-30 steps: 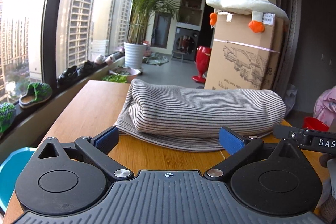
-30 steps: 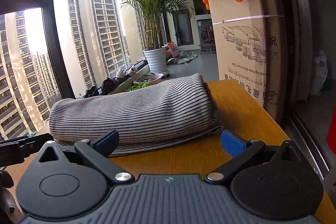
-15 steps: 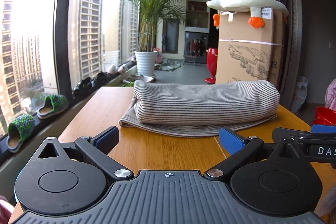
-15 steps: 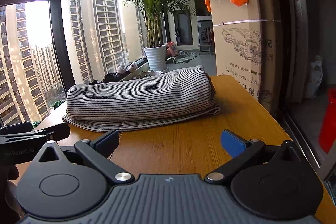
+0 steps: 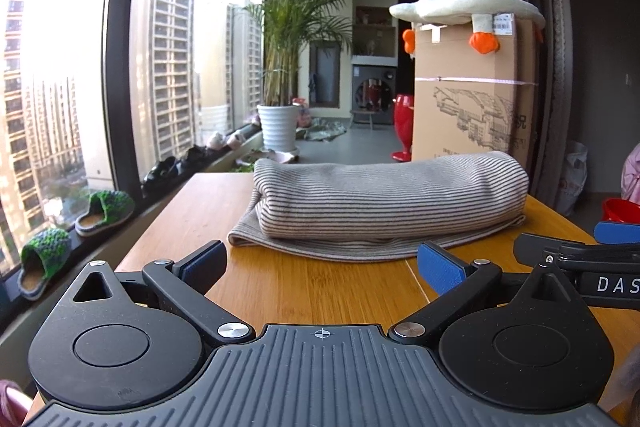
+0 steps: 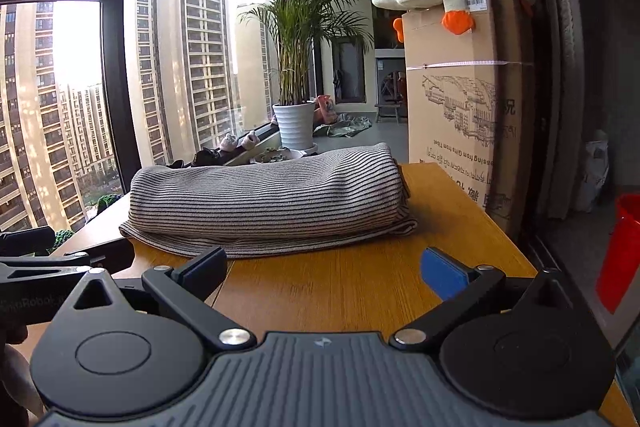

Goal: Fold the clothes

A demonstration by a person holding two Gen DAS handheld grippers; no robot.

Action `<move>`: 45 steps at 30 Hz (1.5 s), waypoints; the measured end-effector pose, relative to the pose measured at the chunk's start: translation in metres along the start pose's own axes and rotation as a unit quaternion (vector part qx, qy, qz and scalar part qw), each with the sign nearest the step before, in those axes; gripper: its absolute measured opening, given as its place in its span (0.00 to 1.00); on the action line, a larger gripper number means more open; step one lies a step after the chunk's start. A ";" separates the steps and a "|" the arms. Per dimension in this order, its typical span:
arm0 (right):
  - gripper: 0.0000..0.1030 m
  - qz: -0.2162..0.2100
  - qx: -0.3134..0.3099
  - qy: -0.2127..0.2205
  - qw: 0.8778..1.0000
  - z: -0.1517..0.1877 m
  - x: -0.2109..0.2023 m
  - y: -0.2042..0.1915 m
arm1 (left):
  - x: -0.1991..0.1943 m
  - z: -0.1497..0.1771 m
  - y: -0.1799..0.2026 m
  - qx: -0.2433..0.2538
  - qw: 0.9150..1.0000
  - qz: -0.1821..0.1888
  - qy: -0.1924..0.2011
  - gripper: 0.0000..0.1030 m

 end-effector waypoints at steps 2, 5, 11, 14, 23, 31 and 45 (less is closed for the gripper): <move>1.00 0.000 -0.001 -0.001 1.000 0.000 0.000 0.000 | 0.000 0.000 0.000 0.002 1.000 0.000 0.000 1.00; 1.00 -0.001 -0.002 -0.001 1.000 0.000 0.000 -0.001 | 0.001 0.000 0.000 0.001 1.000 0.000 -0.001 1.00; 1.00 0.000 -0.003 -0.006 1.000 0.001 0.000 -0.002 | 0.001 0.001 -0.001 0.000 1.000 0.000 -0.001 1.00; 1.00 0.001 -0.004 -0.006 1.000 0.000 0.001 -0.003 | 0.001 0.001 -0.001 -0.001 1.000 0.001 -0.002 1.00; 1.00 0.001 -0.003 -0.006 1.000 0.001 0.000 -0.005 | 0.001 0.002 -0.002 -0.002 1.000 0.002 -0.003 1.00; 1.00 0.000 -0.005 -0.003 1.000 0.001 -0.001 -0.004 | 0.002 0.002 -0.001 -0.002 1.000 0.002 -0.003 1.00; 1.00 0.000 -0.006 -0.003 1.000 0.001 -0.001 -0.004 | 0.001 0.003 -0.001 -0.002 1.000 0.001 -0.003 1.00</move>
Point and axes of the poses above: each gripper's, at about its wrist camera, not at the fingertips, and x roughly the way its jaws point, y to its right, z to its underside, the point moved 2 cm from there along x, roughly the way its jaws point, and after that the axes turned 11 degrees about x, right-handed, at the moved point
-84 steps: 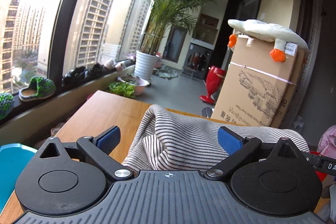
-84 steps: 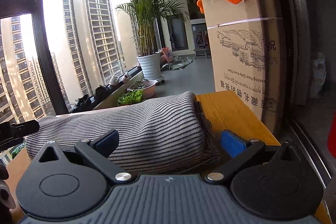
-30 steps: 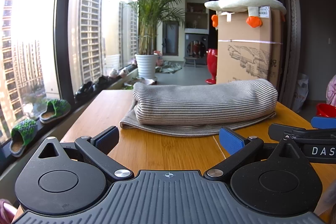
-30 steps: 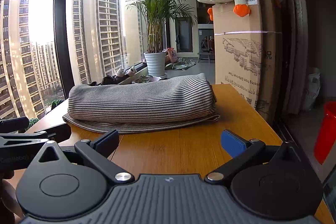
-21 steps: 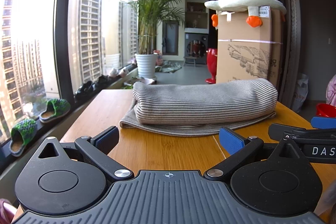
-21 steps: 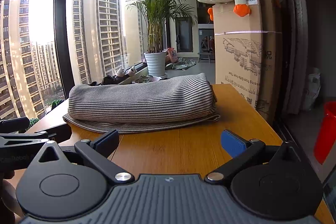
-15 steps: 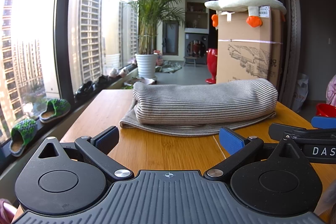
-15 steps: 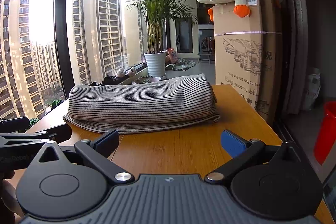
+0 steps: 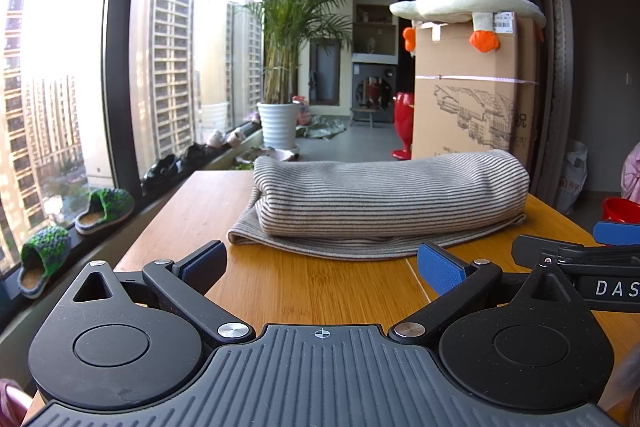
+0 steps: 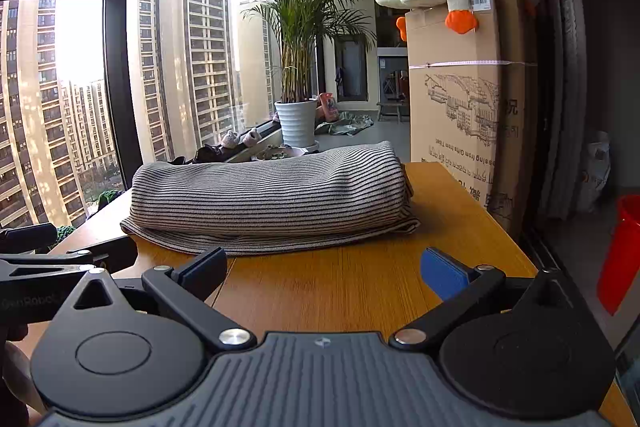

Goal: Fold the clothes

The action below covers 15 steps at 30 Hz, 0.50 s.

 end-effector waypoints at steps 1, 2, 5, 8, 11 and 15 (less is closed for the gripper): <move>1.00 0.000 0.000 0.000 1.000 0.000 0.000 0.000 | 0.000 0.000 0.000 0.000 1.000 0.000 0.000 1.00; 1.00 0.000 0.000 0.000 1.000 0.000 0.000 0.000 | 0.000 0.000 0.000 0.000 1.000 0.000 0.000 1.00; 1.00 0.000 0.000 0.000 1.000 0.001 0.000 0.000 | 0.000 0.000 0.000 0.000 1.000 0.000 0.000 1.00; 1.00 -0.001 0.001 0.000 1.000 0.001 0.000 -0.001 | 0.000 0.000 0.000 0.000 1.000 0.000 0.000 1.00; 1.00 -0.001 0.001 -0.001 1.000 0.001 0.000 -0.001 | 0.000 0.000 0.000 0.000 1.000 0.001 0.000 1.00; 1.00 -0.001 0.001 -0.001 1.000 0.001 0.000 -0.001 | 0.000 0.000 0.001 0.000 1.000 0.001 0.000 1.00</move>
Point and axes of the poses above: each gripper's, at about its wrist camera, not at the fingertips, and x roughly the way its jaws point, y to its right, z to its underside, the point moved 2 cm from there along x, roughly the way its jaws point, and after that the axes turned 11 degrees about x, right-handed, at the moved point
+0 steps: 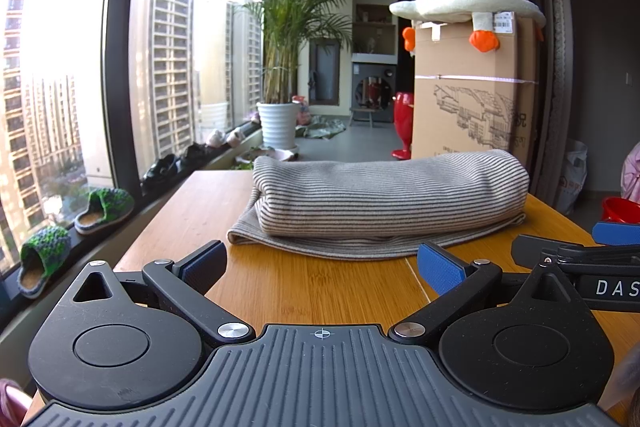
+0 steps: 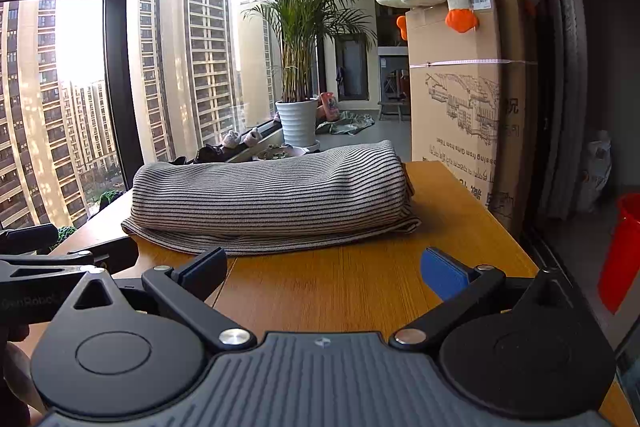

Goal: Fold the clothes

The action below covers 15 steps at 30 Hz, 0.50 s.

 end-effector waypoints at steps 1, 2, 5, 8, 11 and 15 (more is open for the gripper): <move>1.00 0.000 0.000 0.000 1.000 0.000 0.000 0.000 | 0.000 0.000 0.000 0.000 1.000 0.000 0.000 1.00; 1.00 0.000 0.000 0.000 1.000 0.000 0.000 0.000 | 0.000 0.000 0.000 0.000 1.000 0.000 0.000 1.00; 1.00 -0.001 0.000 0.000 1.000 0.000 0.000 0.000 | 0.000 0.000 0.001 0.000 1.000 0.000 0.000 1.00; 1.00 -0.001 0.001 -0.001 1.000 0.000 0.000 0.001 | 0.000 0.000 0.001 0.000 1.000 0.000 0.000 1.00; 1.00 -0.001 0.001 -0.002 1.000 -0.001 0.001 0.001 | 0.000 0.000 0.001 0.000 1.000 0.001 -0.001 1.00; 1.00 -0.001 0.001 -0.002 1.000 0.000 0.000 0.001 | 0.000 0.001 0.001 0.000 1.000 0.001 -0.001 1.00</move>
Point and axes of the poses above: each gripper's, at about its wrist camera, not at the fingertips, and x roughly the way its jaws point, y to its right, z to its underside, the point moved 2 cm from there along x, roughly the way its jaws point, and after that the axes turned 11 degrees about x, right-handed, at the moved point
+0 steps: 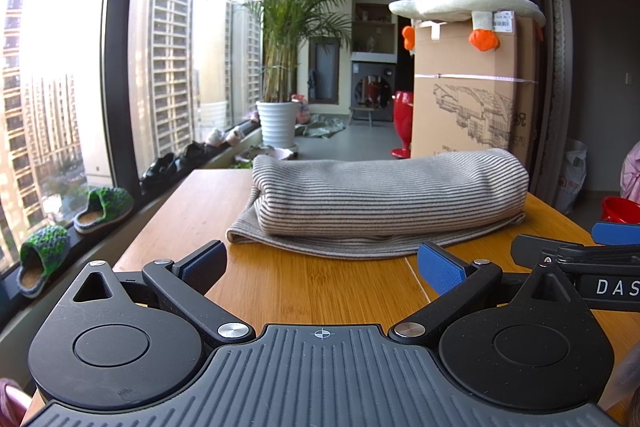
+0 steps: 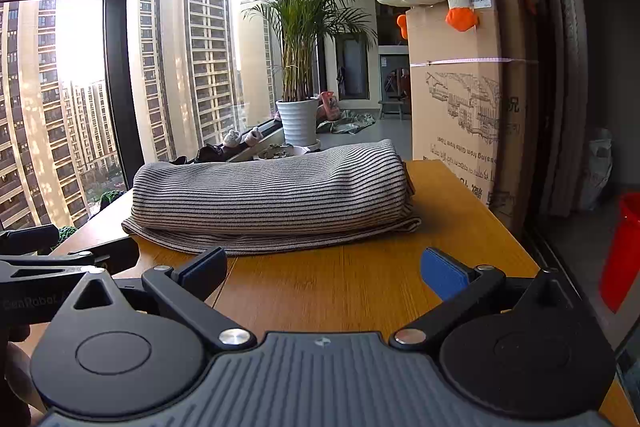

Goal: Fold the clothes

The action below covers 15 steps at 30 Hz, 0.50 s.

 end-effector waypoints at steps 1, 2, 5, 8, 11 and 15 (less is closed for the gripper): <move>1.00 0.000 0.000 0.000 1.000 0.000 0.000 0.000 | 0.000 0.000 0.000 0.000 1.000 0.000 0.000 1.00; 1.00 0.000 0.000 -0.001 1.000 0.000 0.000 0.000 | 0.000 0.000 0.000 0.000 1.000 0.000 0.000 1.00; 1.00 0.000 0.001 -0.001 1.000 0.000 0.000 0.000 | 0.000 0.000 0.000 0.000 1.000 0.001 -0.001 1.00; 1.00 -0.001 0.002 -0.002 1.000 -0.001 0.000 0.001 | 0.000 0.000 0.000 0.000 1.000 0.001 -0.001 1.00; 1.00 -0.001 0.002 -0.002 1.000 -0.001 0.000 0.001 | 0.000 0.000 0.000 0.001 1.000 0.000 -0.001 1.00; 1.00 -0.002 0.003 -0.002 1.000 -0.001 0.000 0.002 | 0.000 0.000 0.000 0.001 1.000 0.001 -0.001 1.00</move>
Point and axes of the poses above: each gripper's, at about its wrist camera, not at the fingertips, and x roughly the way its jaws point, y to its right, z to its underside, the point moved 2 cm from there along x, roughly the way its jaws point, and after that the axes turned 11 degrees about x, right-handed, at the moved point
